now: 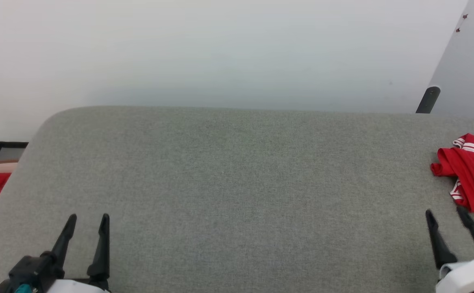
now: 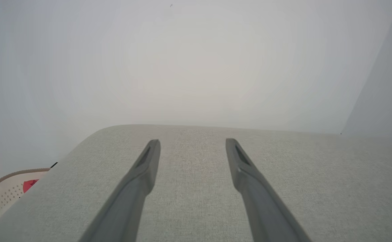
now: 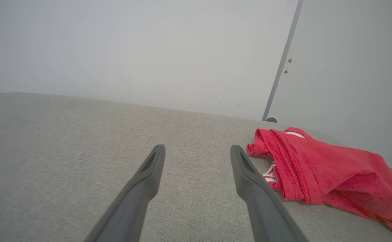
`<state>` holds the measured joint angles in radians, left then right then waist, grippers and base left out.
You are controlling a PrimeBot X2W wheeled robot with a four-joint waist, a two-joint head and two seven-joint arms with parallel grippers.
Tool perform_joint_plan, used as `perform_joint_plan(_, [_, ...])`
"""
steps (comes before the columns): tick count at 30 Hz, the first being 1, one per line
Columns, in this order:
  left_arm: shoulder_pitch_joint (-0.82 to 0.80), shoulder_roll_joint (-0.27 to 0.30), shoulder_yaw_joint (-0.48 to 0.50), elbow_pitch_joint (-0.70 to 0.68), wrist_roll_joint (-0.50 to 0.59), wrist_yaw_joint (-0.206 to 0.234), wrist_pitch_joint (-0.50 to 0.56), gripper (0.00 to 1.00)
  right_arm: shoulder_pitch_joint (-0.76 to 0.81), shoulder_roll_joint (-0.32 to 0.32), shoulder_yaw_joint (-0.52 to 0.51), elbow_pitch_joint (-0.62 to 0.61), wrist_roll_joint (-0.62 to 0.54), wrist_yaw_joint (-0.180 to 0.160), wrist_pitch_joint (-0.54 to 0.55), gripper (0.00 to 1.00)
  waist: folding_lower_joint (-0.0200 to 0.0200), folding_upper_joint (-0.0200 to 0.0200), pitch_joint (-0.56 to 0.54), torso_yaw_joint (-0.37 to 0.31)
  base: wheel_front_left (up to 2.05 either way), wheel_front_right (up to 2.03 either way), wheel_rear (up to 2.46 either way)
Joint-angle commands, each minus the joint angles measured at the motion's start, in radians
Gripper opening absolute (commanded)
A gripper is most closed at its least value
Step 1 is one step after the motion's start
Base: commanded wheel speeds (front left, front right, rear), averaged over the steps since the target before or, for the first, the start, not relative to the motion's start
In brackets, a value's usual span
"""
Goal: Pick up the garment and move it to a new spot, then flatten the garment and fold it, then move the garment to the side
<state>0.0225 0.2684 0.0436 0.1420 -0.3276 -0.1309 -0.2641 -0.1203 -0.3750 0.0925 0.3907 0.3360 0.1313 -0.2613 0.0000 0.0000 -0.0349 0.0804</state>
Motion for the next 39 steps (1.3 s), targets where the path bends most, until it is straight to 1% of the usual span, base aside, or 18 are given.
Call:
perform_joint_plan(1, [0.016,0.0,0.006,0.0,-0.007,0.0,0.001,1.0,0.033,0.024,-0.021,-0.026,-0.021,-0.001,-0.002,1.0,0.0,0.0,-0.005,0.001,0.0,0.0,0.0])
perform_joint_plan(6, [0.026,0.009,-0.005,0.006,-0.014,0.0,0.001,1.0,0.107,0.091,-0.062,-0.105,-0.071,-0.001,0.023,1.0,0.0,0.0,-0.01,-0.004,0.0,0.0,0.0])
perform_joint_plan(9, [0.028,0.017,-0.021,0.009,-0.025,0.0,0.001,1.0,0.138,0.115,-0.076,-0.148,-0.086,-0.001,0.037,1.0,0.0,0.0,-0.01,-0.01,0.0,0.0,0.0])
perform_joint_plan(16, [0.02,0.035,-0.053,0.033,-0.053,0.0,0.001,1.0,0.168,0.128,-0.068,-0.178,-0.096,-0.001,0.033,1.0,0.0,0.0,-0.011,-0.022,0.0,0.0,0.0])
perform_joint_plan(23, [0.018,0.052,-0.091,0.051,-0.082,0.0,0.001,1.0,0.173,0.121,-0.062,-0.183,-0.091,-0.001,0.027,1.0,0.0,0.0,-0.014,-0.027,0.0,0.0,0.0])
perform_joint_plan(39, [0.011,0.061,-0.088,0.05,-0.099,0.0,0.001,1.0,0.166,0.115,-0.051,-0.168,-0.078,-0.001,0.024,1.0,0.0,0.0,-0.019,-0.024,0.0,0.0,0.0])
